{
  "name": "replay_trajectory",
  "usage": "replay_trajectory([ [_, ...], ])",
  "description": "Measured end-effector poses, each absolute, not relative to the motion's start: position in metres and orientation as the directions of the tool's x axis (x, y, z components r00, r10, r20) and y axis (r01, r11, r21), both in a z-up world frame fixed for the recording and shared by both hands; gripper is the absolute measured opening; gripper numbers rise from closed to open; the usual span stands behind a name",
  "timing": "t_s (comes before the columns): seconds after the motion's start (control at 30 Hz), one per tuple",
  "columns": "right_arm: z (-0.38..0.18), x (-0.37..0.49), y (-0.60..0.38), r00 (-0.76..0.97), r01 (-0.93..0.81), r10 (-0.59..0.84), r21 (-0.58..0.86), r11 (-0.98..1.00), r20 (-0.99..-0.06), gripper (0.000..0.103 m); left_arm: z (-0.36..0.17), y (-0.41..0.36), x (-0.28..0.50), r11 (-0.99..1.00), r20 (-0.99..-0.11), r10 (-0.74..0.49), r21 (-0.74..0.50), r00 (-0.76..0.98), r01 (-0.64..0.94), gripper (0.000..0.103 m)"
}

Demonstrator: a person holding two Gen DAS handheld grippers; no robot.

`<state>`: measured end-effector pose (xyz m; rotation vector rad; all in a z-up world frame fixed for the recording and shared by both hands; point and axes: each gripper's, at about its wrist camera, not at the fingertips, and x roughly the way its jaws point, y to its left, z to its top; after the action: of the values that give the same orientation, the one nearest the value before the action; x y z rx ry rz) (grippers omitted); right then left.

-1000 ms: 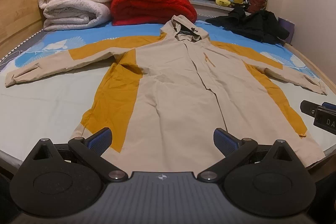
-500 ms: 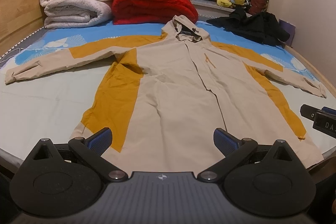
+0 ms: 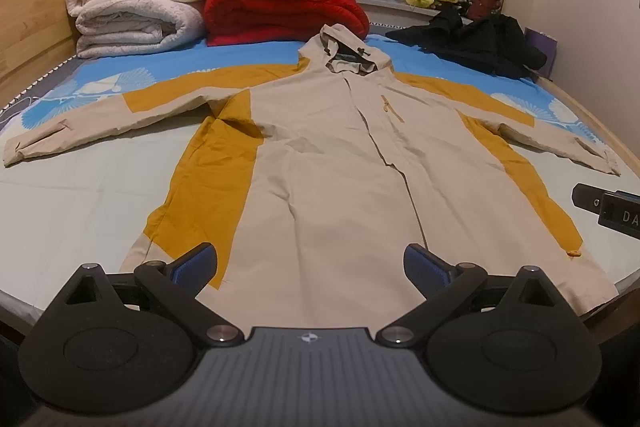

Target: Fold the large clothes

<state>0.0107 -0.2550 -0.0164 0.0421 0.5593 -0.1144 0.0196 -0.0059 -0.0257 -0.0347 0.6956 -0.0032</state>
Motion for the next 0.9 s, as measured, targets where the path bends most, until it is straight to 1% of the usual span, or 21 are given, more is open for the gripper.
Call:
replay_trajectory([
  [0.5,-0.018,0.013,-0.255,0.835,0.117,-0.096,0.004,0.993,-0.542,0.065,-0.024,-0.004,0.020,0.999,-0.638,-0.024,-0.042,0.770,-0.003,0.099],
  [0.63,-0.018,0.014,-0.255,0.833,0.118,-0.095,0.006,0.993,-0.545,0.065,-0.023,-0.004,0.020,0.999,-0.636,-0.030,-0.045,0.771,0.002,0.098],
  [0.7,-0.019,0.015,-0.256,0.831,0.119,-0.095,0.009,0.993,-0.548,0.065,-0.023,-0.004,0.020,0.999,-0.636,-0.034,-0.046,0.771,0.006,0.095],
  [0.77,-0.019,0.017,-0.257,0.832,0.123,-0.098,0.009,0.992,-0.546,0.065,-0.023,-0.003,0.021,0.999,-0.637,-0.038,-0.045,0.770,0.012,0.083],
  [0.8,-0.018,0.019,-0.259,0.833,0.128,-0.102,0.010,0.992,-0.544,0.065,-0.023,-0.001,0.024,0.999,-0.641,-0.044,-0.050,0.767,0.015,0.079],
  [0.87,-0.016,0.030,-0.268,0.839,0.145,-0.117,0.010,0.989,-0.532,0.064,-0.022,0.008,0.034,0.996,-0.652,-0.073,-0.078,0.755,0.029,0.054],
  [0.9,-0.015,0.036,-0.274,0.842,0.153,-0.132,-0.003,0.988,-0.522,0.064,-0.020,0.014,0.042,0.996,-0.653,-0.079,-0.077,0.754,0.038,0.051],
])
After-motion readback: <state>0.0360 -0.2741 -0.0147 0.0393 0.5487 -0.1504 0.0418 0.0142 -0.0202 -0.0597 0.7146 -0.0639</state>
